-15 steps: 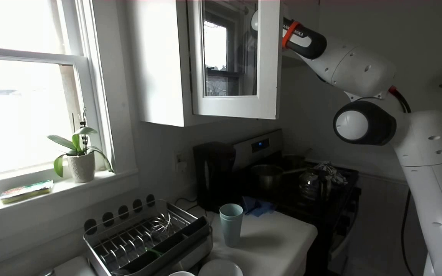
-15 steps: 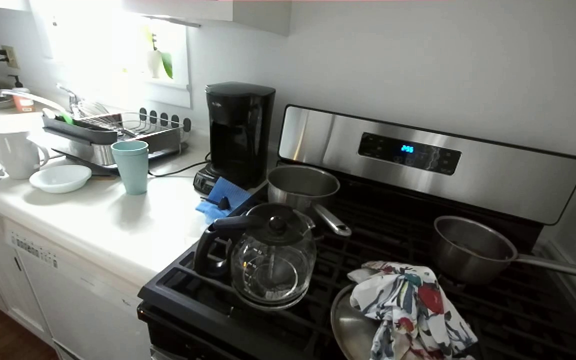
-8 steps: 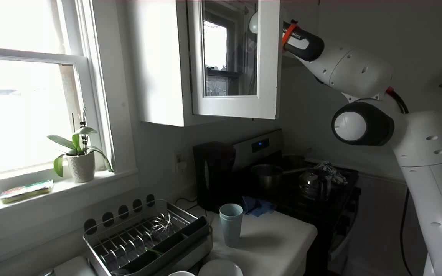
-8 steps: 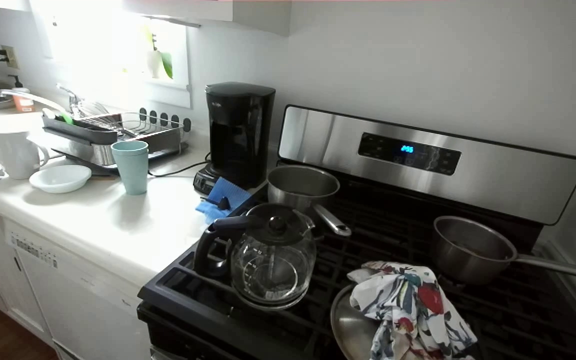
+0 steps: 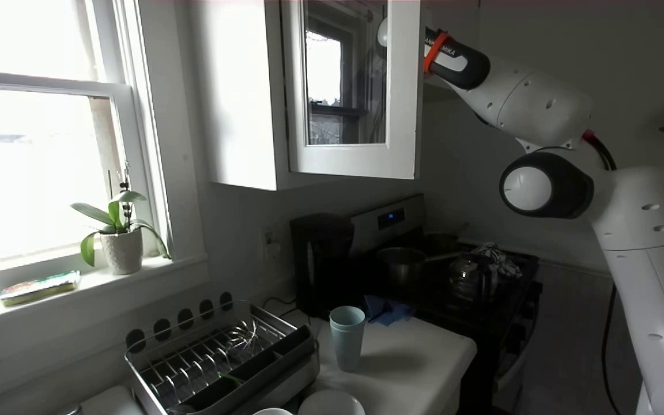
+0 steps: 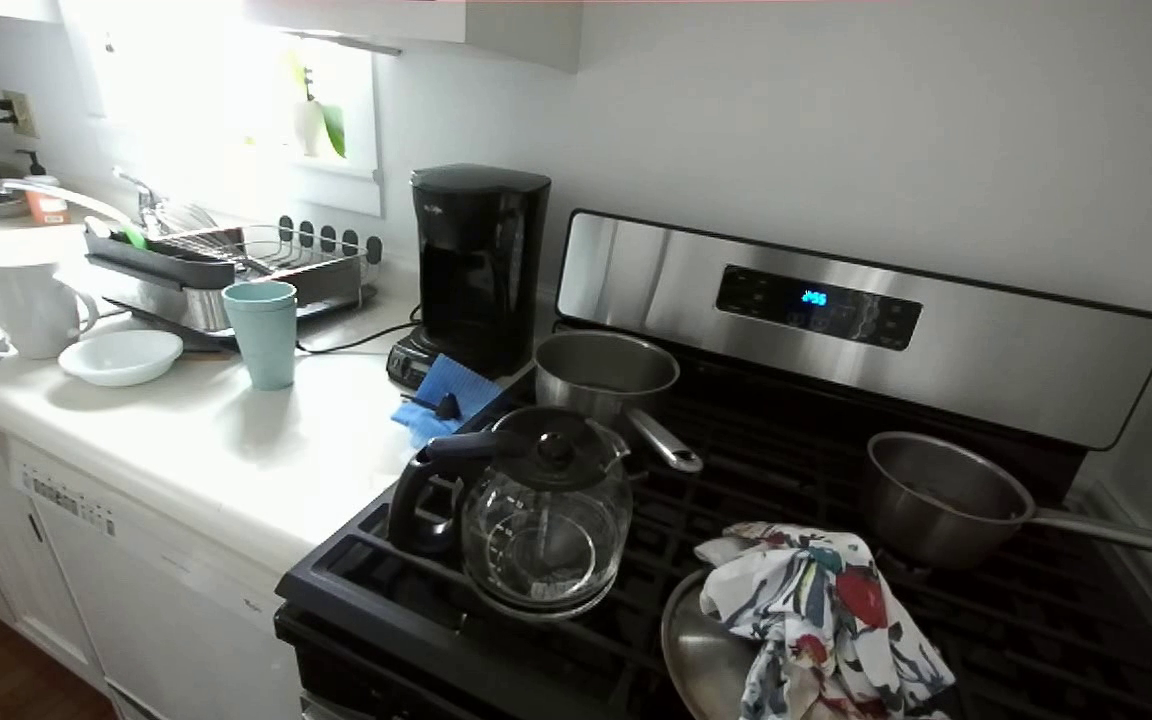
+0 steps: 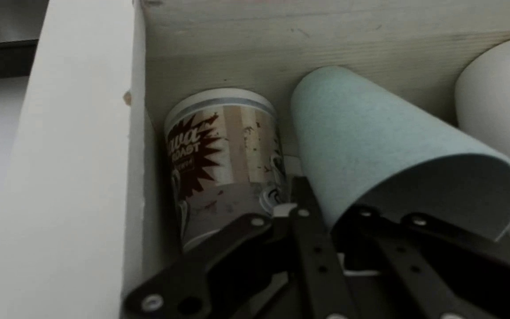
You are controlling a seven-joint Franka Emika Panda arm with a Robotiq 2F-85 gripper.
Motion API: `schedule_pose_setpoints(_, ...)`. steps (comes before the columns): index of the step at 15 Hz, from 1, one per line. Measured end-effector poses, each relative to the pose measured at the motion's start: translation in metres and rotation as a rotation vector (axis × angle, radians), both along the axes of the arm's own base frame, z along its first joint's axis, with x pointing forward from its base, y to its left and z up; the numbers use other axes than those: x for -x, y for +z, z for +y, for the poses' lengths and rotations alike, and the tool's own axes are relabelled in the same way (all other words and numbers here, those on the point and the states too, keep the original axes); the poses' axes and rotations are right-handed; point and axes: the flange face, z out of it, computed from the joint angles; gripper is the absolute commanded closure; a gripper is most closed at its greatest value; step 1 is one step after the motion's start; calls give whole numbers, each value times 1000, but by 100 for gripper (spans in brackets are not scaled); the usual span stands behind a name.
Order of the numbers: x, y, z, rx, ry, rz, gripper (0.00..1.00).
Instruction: Open the glass cabinet door, pick up one blue cup and place it on the bottom shelf of the cabinet door
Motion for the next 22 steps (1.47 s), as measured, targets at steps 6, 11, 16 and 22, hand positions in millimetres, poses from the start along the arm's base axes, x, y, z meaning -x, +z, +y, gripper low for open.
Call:
schedule_pose_setpoints(6,1,2,4,-28,15,0,66)
schedule_pose_setpoints(11,7,7,5,-47,28,2,96)
schedule_pose_setpoints(16,14,3,1,-91,26,72,99)
schedule_pose_setpoints(22,22,3,-6,-141,-14,122,99)
